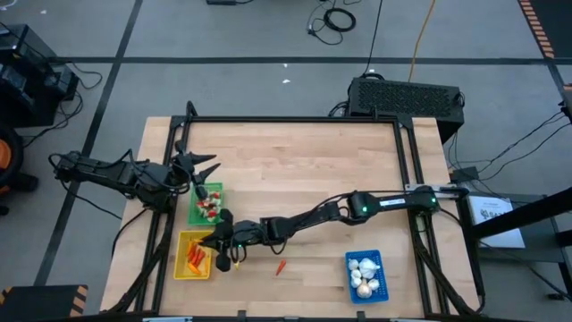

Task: Sort produce into baskets
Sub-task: Put the yellow chili pepper into the yellow bin, then put the red chili pepper into the yellow bin

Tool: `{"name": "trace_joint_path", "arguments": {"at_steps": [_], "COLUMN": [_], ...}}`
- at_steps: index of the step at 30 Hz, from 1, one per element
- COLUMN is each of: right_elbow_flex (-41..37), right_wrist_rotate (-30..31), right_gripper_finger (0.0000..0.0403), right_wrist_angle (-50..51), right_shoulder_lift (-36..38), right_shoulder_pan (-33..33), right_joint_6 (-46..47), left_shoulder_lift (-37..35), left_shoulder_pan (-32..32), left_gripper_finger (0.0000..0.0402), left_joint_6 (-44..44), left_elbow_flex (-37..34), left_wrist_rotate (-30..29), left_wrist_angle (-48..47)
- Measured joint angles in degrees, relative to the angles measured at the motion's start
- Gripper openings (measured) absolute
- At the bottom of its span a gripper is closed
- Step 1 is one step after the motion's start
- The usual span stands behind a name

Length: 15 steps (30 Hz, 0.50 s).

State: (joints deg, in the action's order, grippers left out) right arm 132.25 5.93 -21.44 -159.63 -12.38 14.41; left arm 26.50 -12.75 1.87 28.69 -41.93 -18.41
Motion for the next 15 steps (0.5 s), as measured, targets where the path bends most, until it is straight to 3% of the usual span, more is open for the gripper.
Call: {"name": "trace_joint_path", "arguments": {"at_steps": [15], "right_elbow_flex": [0.0], "right_wrist_rotate": [0.3], "right_gripper_finger": [0.0096], "right_wrist_angle": [0.8], "right_shoulder_lift": [0.0], "right_shoulder_pan": [-0.1], "right_joint_6": [-0.5], "left_shoulder_lift": [0.0], "left_shoulder_pan": [0.0], "left_gripper_finger": [0.0135], "left_joint_6": [0.0], "left_elbow_flex": [0.0], "left_wrist_rotate": [1.2], "left_wrist_angle": [0.0]}}
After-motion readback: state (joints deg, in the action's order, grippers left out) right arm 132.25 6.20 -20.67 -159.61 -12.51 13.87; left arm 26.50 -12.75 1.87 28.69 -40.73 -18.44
